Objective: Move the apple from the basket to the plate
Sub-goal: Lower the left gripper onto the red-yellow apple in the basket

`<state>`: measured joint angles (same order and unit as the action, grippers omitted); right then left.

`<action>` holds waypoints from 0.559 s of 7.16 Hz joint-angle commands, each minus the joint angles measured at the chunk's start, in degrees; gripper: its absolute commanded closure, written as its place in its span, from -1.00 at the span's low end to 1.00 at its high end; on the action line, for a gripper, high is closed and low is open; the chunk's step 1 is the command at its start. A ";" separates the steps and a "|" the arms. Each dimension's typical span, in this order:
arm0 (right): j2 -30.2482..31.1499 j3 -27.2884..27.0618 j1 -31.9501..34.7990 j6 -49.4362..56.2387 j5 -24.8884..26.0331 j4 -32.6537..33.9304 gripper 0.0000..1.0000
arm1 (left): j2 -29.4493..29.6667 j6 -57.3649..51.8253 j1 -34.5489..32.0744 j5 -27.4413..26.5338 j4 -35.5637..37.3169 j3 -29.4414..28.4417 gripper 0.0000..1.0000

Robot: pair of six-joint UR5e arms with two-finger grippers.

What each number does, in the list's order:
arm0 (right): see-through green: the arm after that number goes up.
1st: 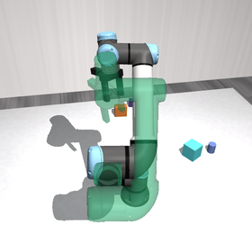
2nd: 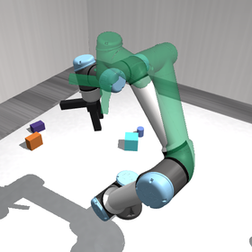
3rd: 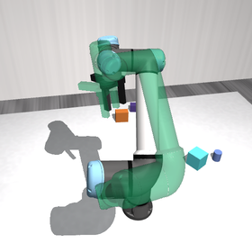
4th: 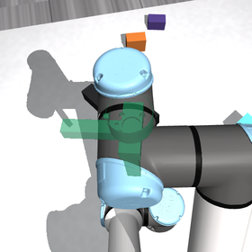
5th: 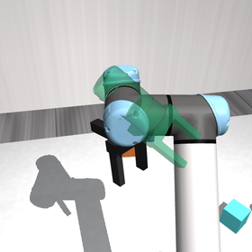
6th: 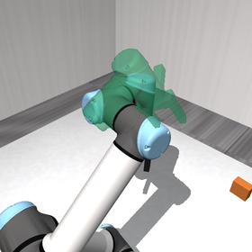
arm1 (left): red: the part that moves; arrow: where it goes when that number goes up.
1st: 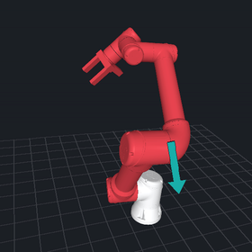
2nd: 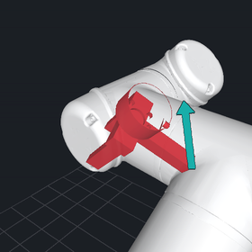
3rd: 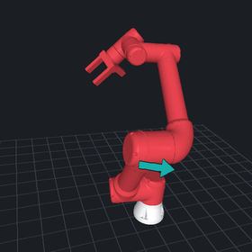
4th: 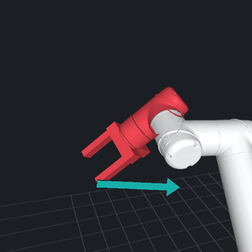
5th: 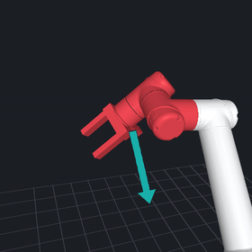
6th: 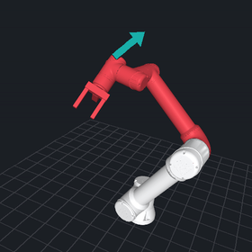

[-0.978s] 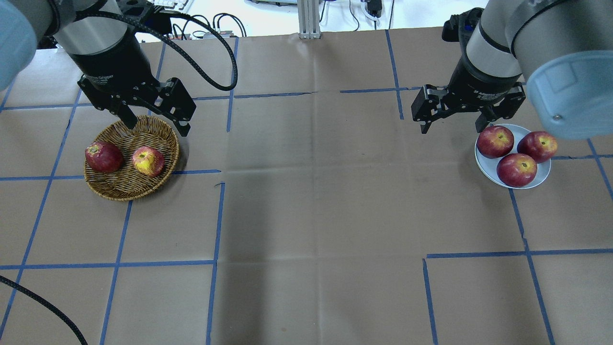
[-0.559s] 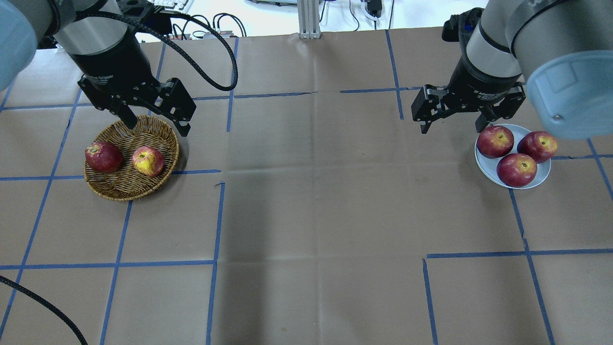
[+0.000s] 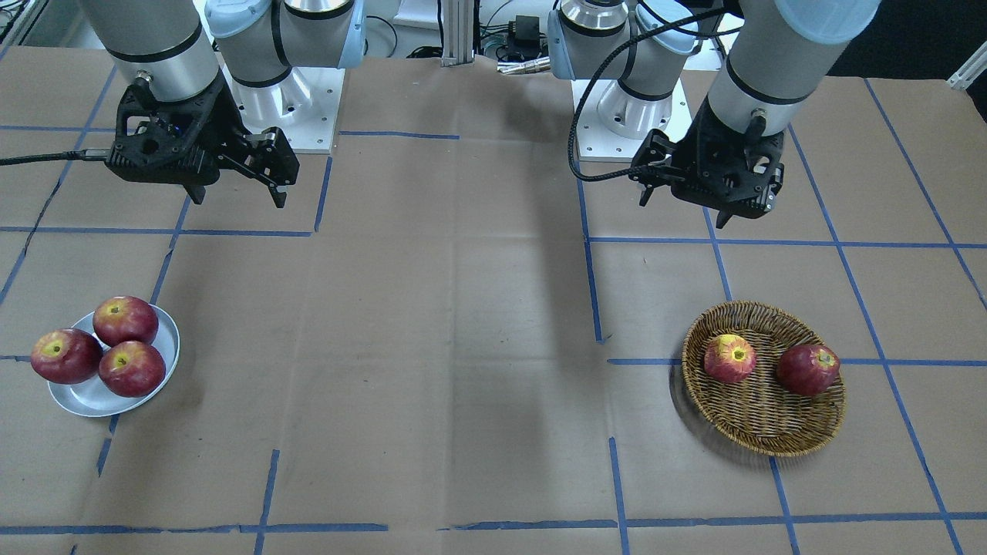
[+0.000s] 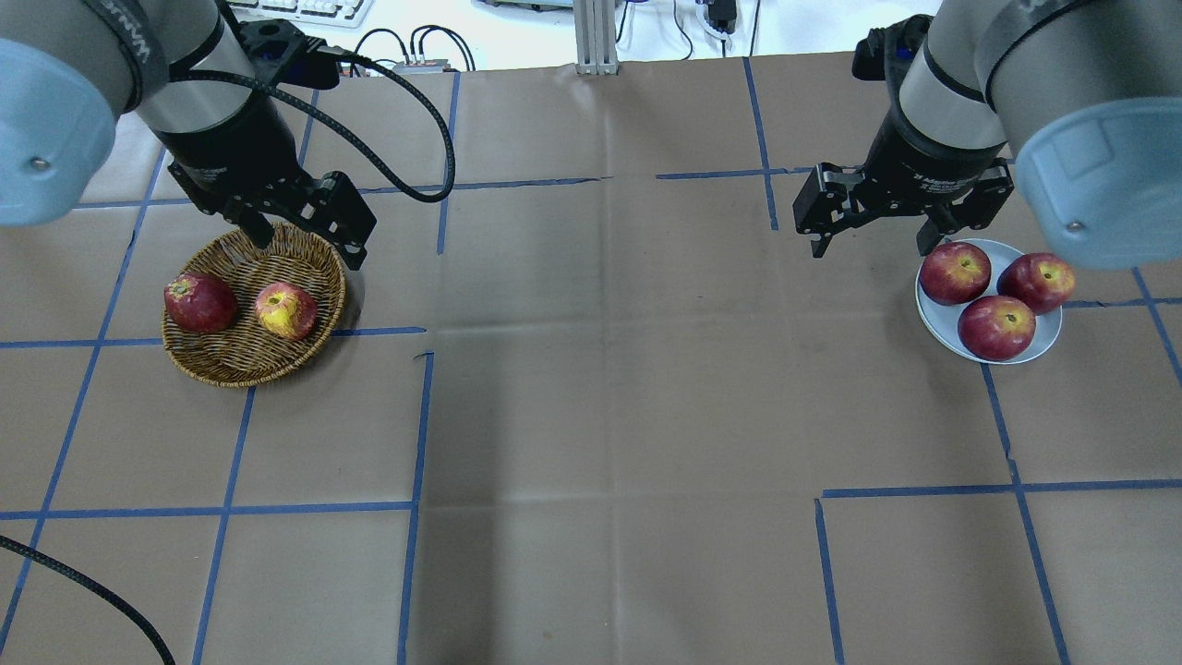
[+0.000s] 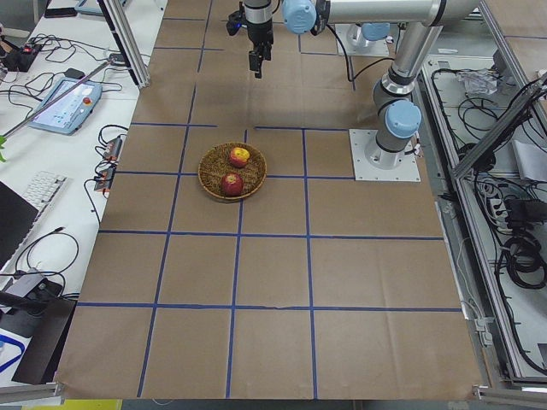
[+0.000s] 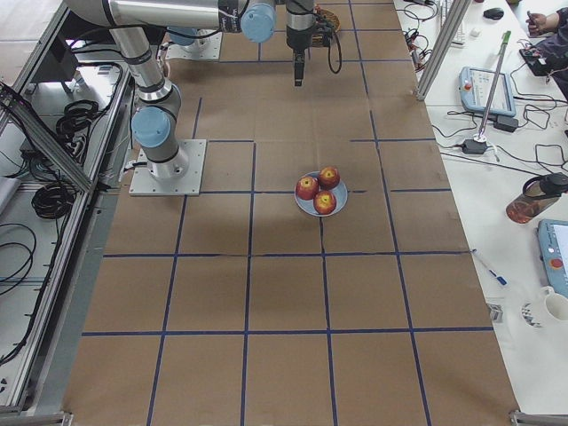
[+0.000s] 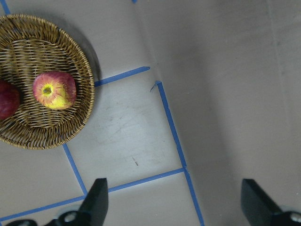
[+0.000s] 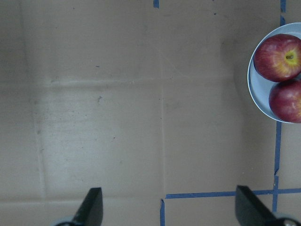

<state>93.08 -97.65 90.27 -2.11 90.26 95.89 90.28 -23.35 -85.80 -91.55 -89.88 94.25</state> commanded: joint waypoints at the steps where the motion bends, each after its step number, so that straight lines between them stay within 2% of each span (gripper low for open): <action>1: 0.00 0.00 0.00 0.00 0.00 0.00 -1.00 | 0.59 -6.76 6.67 -0.30 6.87 5.57 -0.98; 2: 0.00 -0.09 0.00 0.00 0.00 0.00 -1.00 | 1.81 -9.66 9.22 -0.30 11.52 7.77 -0.98; 4: 0.00 0.00 0.00 0.00 0.00 0.00 -1.00 | 6.72 -13.36 11.53 -0.21 16.03 8.59 -0.98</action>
<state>93.08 -97.67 90.26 -2.11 90.26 95.89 94.11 -34.23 -75.76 -91.79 -76.73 102.19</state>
